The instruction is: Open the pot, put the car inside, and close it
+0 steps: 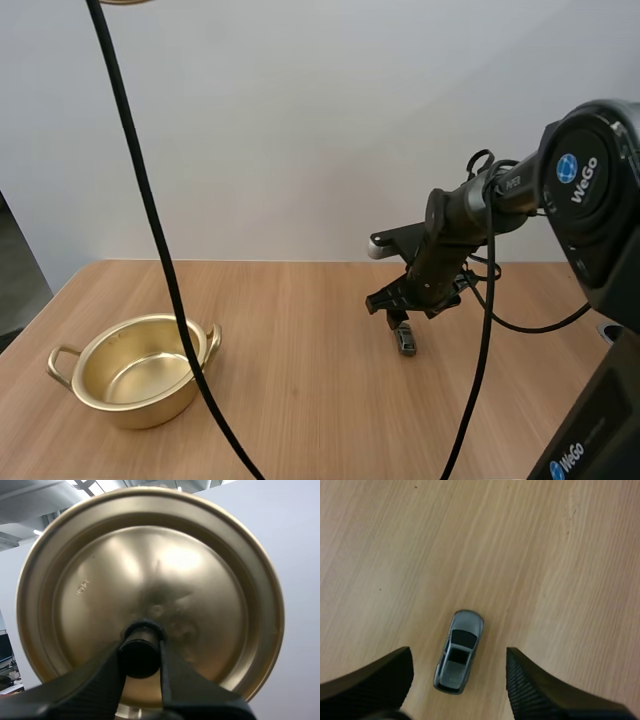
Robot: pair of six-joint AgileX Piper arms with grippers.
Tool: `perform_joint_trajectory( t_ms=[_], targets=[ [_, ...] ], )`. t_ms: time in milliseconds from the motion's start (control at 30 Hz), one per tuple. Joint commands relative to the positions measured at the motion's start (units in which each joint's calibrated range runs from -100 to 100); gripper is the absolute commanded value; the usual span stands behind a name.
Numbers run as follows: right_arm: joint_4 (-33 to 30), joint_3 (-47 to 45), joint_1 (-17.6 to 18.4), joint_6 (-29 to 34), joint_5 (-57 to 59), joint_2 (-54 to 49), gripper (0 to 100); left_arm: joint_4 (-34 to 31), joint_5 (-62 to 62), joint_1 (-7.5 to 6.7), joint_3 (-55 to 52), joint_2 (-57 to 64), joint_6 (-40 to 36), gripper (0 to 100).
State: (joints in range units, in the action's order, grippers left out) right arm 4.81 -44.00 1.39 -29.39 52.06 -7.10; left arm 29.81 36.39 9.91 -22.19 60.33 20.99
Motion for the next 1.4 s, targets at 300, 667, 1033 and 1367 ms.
perform_joint_trajectory(
  t_ms=[300,667,1033,1367],
  targets=[
    [3.1,0.02,0.0,-2.33,0.02,7.2,69,-0.38,0.12,0.01,0.03,-0.04,-0.02,0],
    [18.44,6.18,2.04,-15.22,5.72,3.19,0,-0.36,0.12,0.01,0.03,-0.04,-0.02,0],
    [40.28,18.47,18.72,-32.27,21.25,-3.29,0,-1.34,-6.08,0.01,0.03,1.77,-0.71,0],
    [37.27,24.43,30.44,-33.63,18.6,5.91,0,-3.22,-3.31,0.01,3.1,4.47,-0.71,0]
  ],
)
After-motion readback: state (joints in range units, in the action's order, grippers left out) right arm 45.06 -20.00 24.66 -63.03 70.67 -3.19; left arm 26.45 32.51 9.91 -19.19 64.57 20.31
